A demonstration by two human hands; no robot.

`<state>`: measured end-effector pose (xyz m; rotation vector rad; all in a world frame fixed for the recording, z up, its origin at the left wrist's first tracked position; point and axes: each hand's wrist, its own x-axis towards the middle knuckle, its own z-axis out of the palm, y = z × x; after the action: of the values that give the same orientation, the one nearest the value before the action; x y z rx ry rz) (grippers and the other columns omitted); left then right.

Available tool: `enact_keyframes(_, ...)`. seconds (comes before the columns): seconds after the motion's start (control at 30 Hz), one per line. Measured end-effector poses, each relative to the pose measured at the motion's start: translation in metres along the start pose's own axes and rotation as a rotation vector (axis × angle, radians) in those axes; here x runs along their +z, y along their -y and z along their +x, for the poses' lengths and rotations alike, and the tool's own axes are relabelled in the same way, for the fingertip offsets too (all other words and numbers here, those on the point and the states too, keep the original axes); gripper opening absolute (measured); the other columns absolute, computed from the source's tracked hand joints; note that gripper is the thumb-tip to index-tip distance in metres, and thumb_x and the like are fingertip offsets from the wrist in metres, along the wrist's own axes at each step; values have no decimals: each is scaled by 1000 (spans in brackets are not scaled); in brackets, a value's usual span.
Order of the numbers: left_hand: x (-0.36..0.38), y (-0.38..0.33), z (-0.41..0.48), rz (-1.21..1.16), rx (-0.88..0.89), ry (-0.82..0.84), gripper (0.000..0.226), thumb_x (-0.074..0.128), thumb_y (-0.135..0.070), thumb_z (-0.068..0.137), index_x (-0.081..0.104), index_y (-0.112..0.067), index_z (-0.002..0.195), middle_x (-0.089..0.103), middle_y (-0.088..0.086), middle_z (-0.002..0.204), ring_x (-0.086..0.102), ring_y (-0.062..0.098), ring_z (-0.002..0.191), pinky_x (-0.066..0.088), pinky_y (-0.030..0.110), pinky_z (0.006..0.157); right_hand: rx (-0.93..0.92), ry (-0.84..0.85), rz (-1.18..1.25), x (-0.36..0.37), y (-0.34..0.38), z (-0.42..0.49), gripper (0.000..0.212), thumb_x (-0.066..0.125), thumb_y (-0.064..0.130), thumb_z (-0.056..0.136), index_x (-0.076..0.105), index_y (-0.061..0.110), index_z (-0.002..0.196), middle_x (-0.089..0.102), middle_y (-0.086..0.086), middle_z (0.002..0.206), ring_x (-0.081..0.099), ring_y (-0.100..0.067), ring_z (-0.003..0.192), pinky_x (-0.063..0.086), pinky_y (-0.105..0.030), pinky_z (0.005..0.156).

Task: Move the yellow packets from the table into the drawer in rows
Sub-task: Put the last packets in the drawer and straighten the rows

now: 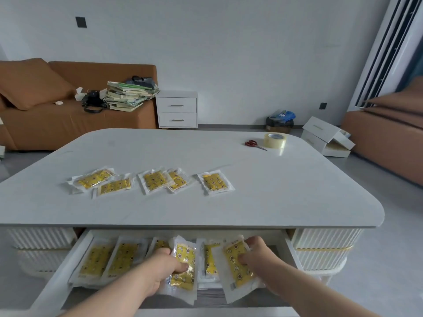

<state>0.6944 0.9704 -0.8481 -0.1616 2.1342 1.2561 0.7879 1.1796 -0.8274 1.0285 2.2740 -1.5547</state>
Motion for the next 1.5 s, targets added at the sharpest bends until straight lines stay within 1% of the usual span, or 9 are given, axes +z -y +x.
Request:
enact_keyframes(0.27, 21, -4, 42, -58, -26, -112, 59, 81, -13, 73, 53, -1, 124, 64, 14, 114, 61, 30, 105, 48, 40, 96, 12, -117, -68, 22, 5, 41, 33, 46, 9, 93, 37, 15, 124, 56, -11, 108, 51, -19, 84, 48, -33, 73)
enact_keyframes(0.43, 25, -11, 55, 19, -47, -168, 54, 74, -7, 80, 50, -2, 129, 62, 14, 117, 59, 29, 107, 49, 37, 92, 37, -102, -133, 40, 11, 55, 32, 32, 9, 97, 35, 9, 130, 37, 0, 74, 39, -14, 66, 35, -26, 64)
enact_keyframes(0.57, 26, -11, 64, 125, -52, -206, 68, 69, -4, 83, 36, -4, 143, 52, 14, 134, 53, 29, 119, 45, 32, 94, -34, -175, -140, 50, 10, 62, 36, 44, 10, 95, 36, 6, 130, 38, 3, 76, 41, -11, 64, 35, -22, 57)
enact_keyframes(0.67, 26, -13, 64, 245, -26, -234, 74, 73, -6, 80, 36, -9, 145, 51, 10, 137, 54, 27, 120, 49, 30, 92, -2, -132, -264, 57, 8, 63, 33, 33, 8, 95, 33, 9, 128, 40, 0, 76, 40, -12, 61, 35, -23, 58)
enact_keyframes(0.73, 28, -15, 61, 377, -35, -277, 71, 74, -11, 80, 39, -11, 142, 53, 7, 134, 57, 23, 114, 48, 24, 78, -23, -143, -283, 58, 7, 64, 35, 39, 8, 91, 32, 9, 125, 46, -4, 87, 49, -16, 70, 41, -25, 58)
enact_keyframes(0.87, 31, -16, 56, 578, 2, -368, 40, 70, -15, 80, 56, -16, 118, 57, -3, 83, 57, 11, 69, 39, 21, 47, -146, -174, -458, 52, 6, 61, 40, 50, 18, 87, 35, 10, 123, 38, -15, 122, 52, -33, 106, 49, -37, 88)
enact_keyframes(1.07, 32, -14, 48, 786, 157, -436, 43, 67, -20, 82, 43, -13, 117, 53, -3, 71, 57, 12, 61, 38, 22, 41, -192, -236, -845, 44, 4, 63, 37, 44, 21, 84, 42, 9, 118, 59, -13, 117, 50, -31, 110, 41, -35, 84)
enact_keyframes(1.27, 30, -11, 50, 844, 222, -390, 68, 65, -23, 85, 26, -11, 139, 65, 4, 94, 65, 17, 74, 48, 26, 49, -147, -163, -748, 43, 5, 68, 44, 44, 11, 81, 34, 9, 123, 59, -9, 93, 58, -27, 86, 45, -30, 58)
enact_keyframes(1.5, 30, -10, 52, 1123, 264, -349, 54, 59, -43, 87, 43, -15, 129, 57, 8, 117, 60, 24, 95, 49, 29, 62, -175, -202, -862, 42, 4, 64, 46, 47, 27, 89, 35, 9, 130, 40, -16, 126, 53, -32, 111, 51, -36, 81)
